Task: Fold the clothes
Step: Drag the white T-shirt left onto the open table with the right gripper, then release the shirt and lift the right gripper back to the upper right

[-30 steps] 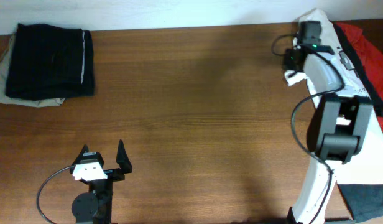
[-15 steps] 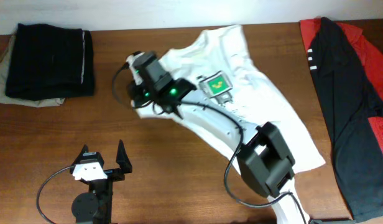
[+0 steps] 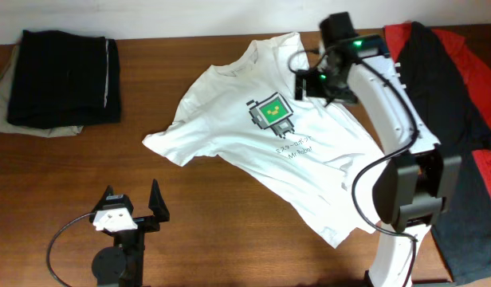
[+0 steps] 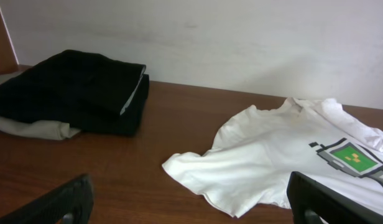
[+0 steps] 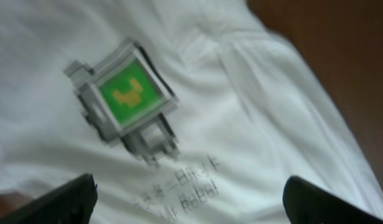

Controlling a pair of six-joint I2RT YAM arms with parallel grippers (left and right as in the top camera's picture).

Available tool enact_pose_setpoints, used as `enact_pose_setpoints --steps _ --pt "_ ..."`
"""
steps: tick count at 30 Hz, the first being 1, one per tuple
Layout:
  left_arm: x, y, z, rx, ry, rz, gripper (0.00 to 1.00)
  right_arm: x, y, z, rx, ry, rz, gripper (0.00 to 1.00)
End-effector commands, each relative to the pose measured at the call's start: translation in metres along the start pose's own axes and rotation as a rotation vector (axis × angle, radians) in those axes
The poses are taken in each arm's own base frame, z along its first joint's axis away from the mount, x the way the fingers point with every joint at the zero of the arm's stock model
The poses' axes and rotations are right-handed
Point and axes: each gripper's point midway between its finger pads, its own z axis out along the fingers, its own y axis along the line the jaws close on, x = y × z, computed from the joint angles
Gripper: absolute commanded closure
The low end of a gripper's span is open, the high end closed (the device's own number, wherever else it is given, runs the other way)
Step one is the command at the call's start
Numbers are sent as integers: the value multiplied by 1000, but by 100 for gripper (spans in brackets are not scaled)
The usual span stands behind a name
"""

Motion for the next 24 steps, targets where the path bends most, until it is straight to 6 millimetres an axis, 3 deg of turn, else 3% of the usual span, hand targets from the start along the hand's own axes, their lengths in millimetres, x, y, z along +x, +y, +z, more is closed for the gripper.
enact_pose_setpoints --steps 1,6,13,17,24 --pt "2 1 0 -4 2 16 1 18 -27 -6 2 82 76 1" --pt "2 1 0 -4 3 16 1 20 -31 -4 -2 97 91 1" --pt "2 1 0 -4 2 16 1 7 -19 -1 -71 55 153 1" --pt "2 1 0 -4 2 16 1 5 -51 11 110 26 325 1" --pt "1 6 0 -30 -3 19 1 13 -68 13 166 47 434 1"
